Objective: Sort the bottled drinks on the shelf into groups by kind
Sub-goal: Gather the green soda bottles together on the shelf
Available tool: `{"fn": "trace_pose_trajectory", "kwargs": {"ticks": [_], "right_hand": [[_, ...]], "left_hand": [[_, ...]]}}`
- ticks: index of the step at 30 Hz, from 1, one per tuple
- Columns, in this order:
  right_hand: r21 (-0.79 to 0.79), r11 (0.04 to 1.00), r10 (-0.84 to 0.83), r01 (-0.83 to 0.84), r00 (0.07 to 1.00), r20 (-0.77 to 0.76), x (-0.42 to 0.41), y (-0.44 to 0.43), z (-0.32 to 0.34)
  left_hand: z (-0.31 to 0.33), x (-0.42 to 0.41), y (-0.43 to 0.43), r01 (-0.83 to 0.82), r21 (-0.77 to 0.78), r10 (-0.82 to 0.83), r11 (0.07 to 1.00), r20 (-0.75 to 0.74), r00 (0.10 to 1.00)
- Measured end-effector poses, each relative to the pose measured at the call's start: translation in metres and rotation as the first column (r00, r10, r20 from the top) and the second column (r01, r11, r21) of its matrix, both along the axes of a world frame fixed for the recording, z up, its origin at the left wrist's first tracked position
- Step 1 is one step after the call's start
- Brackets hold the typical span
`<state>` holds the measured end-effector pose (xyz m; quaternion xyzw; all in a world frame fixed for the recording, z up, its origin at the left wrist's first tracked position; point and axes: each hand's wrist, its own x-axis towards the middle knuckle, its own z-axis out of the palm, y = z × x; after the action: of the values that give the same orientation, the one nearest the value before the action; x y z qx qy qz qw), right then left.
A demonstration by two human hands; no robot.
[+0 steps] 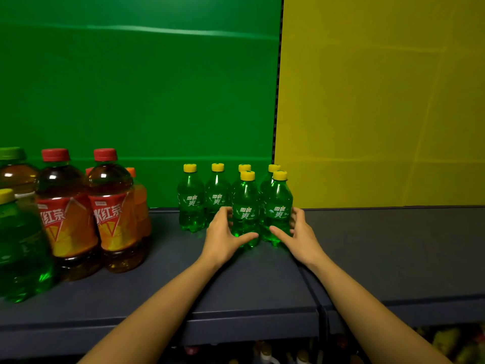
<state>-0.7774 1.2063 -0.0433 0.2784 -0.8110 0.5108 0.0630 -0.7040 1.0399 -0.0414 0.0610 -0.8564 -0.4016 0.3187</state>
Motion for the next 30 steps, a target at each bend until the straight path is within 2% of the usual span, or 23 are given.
{"fn": "trace_pose_trajectory", "kwargs": {"ticks": [4, 9, 12, 13, 15, 18, 21, 25, 30], "right_hand": [[0.006, 1.000, -0.018, 0.018, 1.000, -0.020, -0.002, -0.002, -0.001], [0.020, 0.999, -0.029, 0.030, 0.999, -0.021, 0.001, 0.001, 0.002], [-0.058, 0.978, -0.205, 0.199, 0.970, -0.129, 0.004, 0.001, 0.002], [-0.110, 0.960, -0.272, 0.256, 0.947, -0.169, 0.007, 0.007, 0.006], [-0.190, 0.963, -0.231, 0.193, 0.951, -0.204, 0.041, -0.010, 0.013], [-0.270, 0.956, -0.170, 0.112, 0.964, -0.205, 0.057, -0.007, 0.024], [-0.296, 0.955, -0.041, -0.027, 0.974, -0.221, 0.082, -0.016, 0.035], [-0.267, 0.928, 0.212, -0.262, 0.956, -0.201, 0.135, -0.066, 0.042], [-0.250, 0.851, 0.414, -0.462, 0.883, -0.222, 0.195, -0.138, 0.039]], "left_hand": [[0.000, -0.001, 0.006, -0.038, -0.064, 0.037, 0.997, -0.012, 0.999], [-0.001, -0.002, 0.010, -0.037, -0.095, 0.041, 0.995, 0.043, 0.998], [0.007, 0.010, 0.008, -0.020, -0.126, 0.035, 0.992, 0.124, 0.992], [0.009, 0.011, 0.010, -0.050, -0.148, 0.066, 0.988, 0.104, 0.992], [0.006, 0.056, -0.008, -0.216, -0.217, 0.220, 0.952, -0.005, 0.976], [0.007, 0.080, -0.011, -0.279, -0.318, 0.221, 0.906, -0.209, 0.953], [0.011, 0.115, -0.020, -0.336, -0.338, 0.239, 0.879, -0.297, 0.924], [0.011, 0.186, -0.068, -0.446, -0.242, 0.356, 0.862, -0.336, 0.872], [0.000, 0.270, -0.136, -0.578, -0.139, 0.514, 0.804, -0.323, 0.794]]}}
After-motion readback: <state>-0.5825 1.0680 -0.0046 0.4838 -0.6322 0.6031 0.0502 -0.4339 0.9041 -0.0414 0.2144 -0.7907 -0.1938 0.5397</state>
